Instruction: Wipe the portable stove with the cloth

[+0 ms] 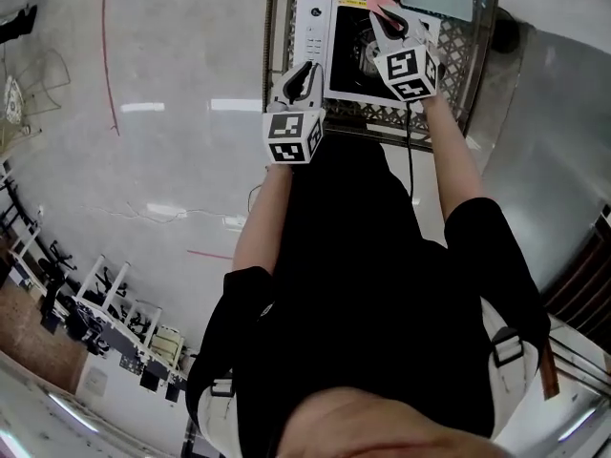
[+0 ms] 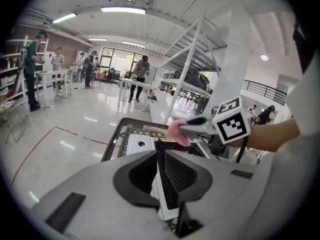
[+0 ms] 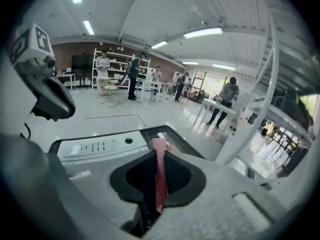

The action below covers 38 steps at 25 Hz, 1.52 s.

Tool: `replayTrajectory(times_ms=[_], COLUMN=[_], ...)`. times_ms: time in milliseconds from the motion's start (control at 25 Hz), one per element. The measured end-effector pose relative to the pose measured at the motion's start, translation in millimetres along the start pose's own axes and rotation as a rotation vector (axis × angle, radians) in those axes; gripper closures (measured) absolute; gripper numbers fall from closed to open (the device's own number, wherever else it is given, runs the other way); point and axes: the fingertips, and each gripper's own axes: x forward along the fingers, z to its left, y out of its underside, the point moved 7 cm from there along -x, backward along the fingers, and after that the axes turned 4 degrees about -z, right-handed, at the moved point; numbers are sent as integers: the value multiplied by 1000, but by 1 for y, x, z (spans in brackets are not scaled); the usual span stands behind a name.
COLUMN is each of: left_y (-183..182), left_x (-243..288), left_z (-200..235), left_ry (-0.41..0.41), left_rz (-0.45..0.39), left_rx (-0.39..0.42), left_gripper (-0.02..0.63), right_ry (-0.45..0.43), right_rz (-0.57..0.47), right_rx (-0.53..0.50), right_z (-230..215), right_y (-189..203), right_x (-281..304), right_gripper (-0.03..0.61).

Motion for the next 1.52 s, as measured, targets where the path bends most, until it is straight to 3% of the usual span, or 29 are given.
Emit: replayTrajectory(times_ms=[120, 320, 840, 1520], left_y=[11, 13, 19, 34], left_x=[-10, -10, -19, -38], left_z=[4, 7, 10, 14], left_ry=[-17, -4, 91, 180], left_rz=[16, 26, 39, 70], left_rx=[-15, -11, 10, 47], left_gripper=[568, 568, 568, 568], right_ry=[-94, -144, -116, -106], right_rz=[85, 119, 158, 192], right_rx=[96, 211, 412, 414], right_z=[28, 47, 71, 122], right_y=[26, 39, 55, 64], right_x=[9, 5, -21, -56], right_gripper=[549, 549, 549, 549])
